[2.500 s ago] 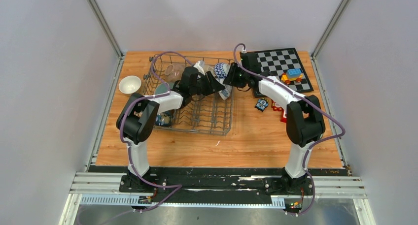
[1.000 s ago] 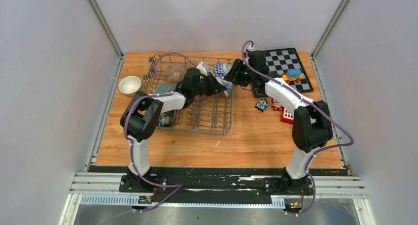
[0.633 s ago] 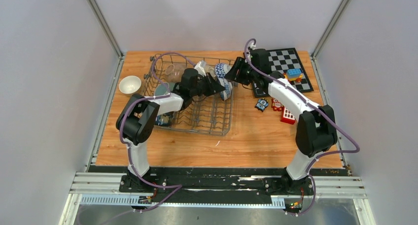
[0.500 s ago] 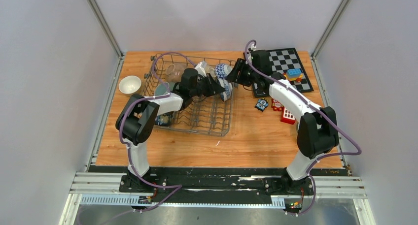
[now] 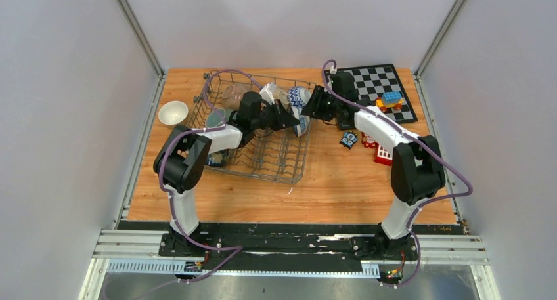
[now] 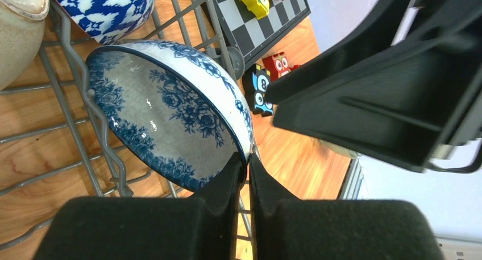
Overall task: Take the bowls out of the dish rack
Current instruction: Pick up the bowl from the dish rack.
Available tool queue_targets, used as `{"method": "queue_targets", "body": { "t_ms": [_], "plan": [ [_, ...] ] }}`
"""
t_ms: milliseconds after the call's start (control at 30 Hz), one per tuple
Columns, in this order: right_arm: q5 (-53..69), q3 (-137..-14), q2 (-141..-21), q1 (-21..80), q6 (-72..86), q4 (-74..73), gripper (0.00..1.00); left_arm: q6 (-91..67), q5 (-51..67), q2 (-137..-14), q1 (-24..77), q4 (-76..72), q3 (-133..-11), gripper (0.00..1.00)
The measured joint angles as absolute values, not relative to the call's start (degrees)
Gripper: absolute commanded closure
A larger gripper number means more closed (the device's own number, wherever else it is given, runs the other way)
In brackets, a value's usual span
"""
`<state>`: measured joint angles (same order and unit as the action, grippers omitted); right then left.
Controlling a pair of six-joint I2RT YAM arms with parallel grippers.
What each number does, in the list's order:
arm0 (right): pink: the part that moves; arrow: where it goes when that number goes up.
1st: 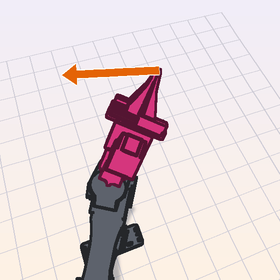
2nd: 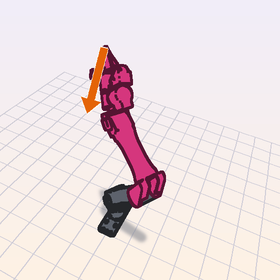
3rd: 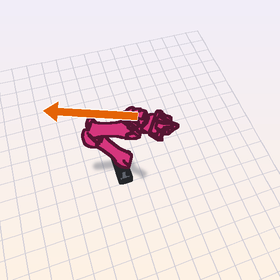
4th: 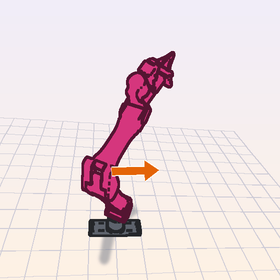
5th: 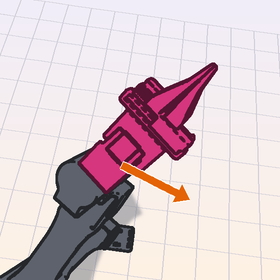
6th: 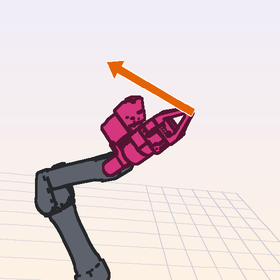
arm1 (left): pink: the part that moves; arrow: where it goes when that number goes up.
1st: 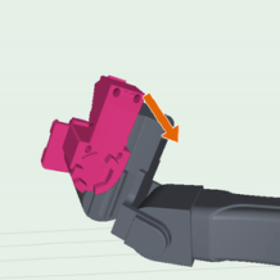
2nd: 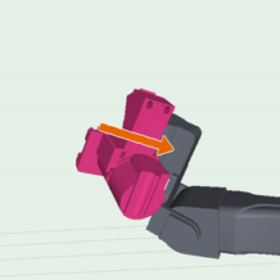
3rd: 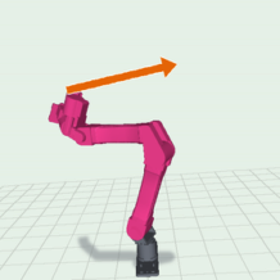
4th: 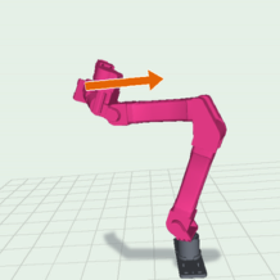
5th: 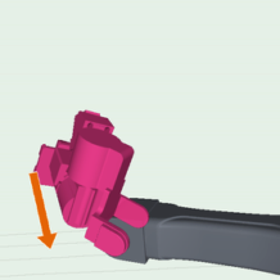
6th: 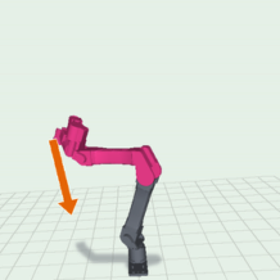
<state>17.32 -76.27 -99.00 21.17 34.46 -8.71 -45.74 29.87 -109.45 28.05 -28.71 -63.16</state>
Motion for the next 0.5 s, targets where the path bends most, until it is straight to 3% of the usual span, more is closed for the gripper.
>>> {"method": "queue_targets", "body": {
  "t_ms": [233, 500],
  "plan": [
    [18.7, -76.7, -102.7, 21.2, 34.9, -9.5, 0.56, -46.2, 29.8, -109.4, 27.7, -29.2, -62.9, 0.65],
    [19.5, -76.7, -102.8, 21.2, 36.2, -9.6, 0.6, -47.3, 29.9, -109.4, 27.9, -30.0, -62.9, 0.61]
  ]
}}
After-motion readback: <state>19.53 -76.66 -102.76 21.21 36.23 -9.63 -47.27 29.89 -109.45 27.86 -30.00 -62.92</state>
